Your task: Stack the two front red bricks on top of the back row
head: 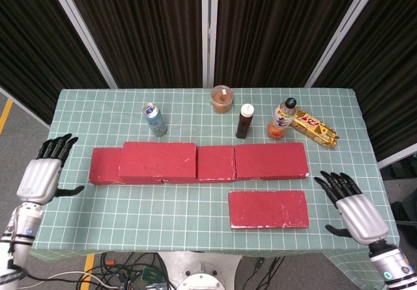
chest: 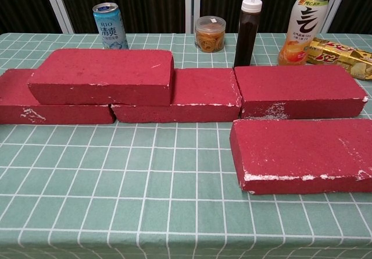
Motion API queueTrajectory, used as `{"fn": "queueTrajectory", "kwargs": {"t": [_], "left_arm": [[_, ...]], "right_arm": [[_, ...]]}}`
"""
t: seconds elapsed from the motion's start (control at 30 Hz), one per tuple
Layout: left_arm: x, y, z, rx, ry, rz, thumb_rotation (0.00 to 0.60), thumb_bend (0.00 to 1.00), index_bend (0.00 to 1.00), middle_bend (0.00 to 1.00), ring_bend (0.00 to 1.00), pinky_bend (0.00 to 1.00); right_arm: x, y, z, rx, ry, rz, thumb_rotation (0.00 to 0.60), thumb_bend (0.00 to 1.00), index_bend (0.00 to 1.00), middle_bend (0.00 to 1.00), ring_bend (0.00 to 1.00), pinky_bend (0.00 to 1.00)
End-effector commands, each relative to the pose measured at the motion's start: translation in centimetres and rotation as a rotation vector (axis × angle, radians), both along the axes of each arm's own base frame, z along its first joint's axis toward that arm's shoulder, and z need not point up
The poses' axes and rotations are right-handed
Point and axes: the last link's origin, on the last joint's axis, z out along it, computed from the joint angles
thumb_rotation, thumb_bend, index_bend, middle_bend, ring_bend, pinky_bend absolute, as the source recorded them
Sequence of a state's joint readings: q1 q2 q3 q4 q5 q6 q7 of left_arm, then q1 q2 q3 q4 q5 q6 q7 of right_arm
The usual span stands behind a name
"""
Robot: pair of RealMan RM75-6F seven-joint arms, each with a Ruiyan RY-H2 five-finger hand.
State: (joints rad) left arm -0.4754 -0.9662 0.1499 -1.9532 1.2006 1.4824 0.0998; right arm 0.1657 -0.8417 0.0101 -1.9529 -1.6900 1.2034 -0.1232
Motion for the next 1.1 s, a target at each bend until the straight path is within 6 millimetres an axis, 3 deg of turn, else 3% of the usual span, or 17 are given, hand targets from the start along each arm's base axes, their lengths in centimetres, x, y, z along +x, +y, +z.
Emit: {"fn": "queueTrajectory", "kwargs": {"t": [0.03,0.5,1.1], "left_arm": [[-2.2,-2.2,0.9,0.04,-0.005,-0.002,0.6,0.0,0.04,0.0,0.0,0.0],[-6.0,-5.2,0.7,0.002,-0.04,0.082,0.6,0.0,0.03,0.0,0.0,0.0],[-7.8,-5.7,0.9,-0.018,-0.047,0.124,0.6,0.0,0.03,0.0,0.0,0.0]], "right_arm": [[1.6,-0.5,-3.0,0.111,0.029,0.008,0.6,0.0,0.0,0.0,0.0,0.0],[3.3,-3.1,-9.8,0.233,0.061,-0.02,0.6,0.0,0.0,0.0,0.0,0.0],[3.7,-4.9,-13.1,0.292,-0.023,-0.058,0.6,0.0,0.0,0.0,0.0,0.0]]}}
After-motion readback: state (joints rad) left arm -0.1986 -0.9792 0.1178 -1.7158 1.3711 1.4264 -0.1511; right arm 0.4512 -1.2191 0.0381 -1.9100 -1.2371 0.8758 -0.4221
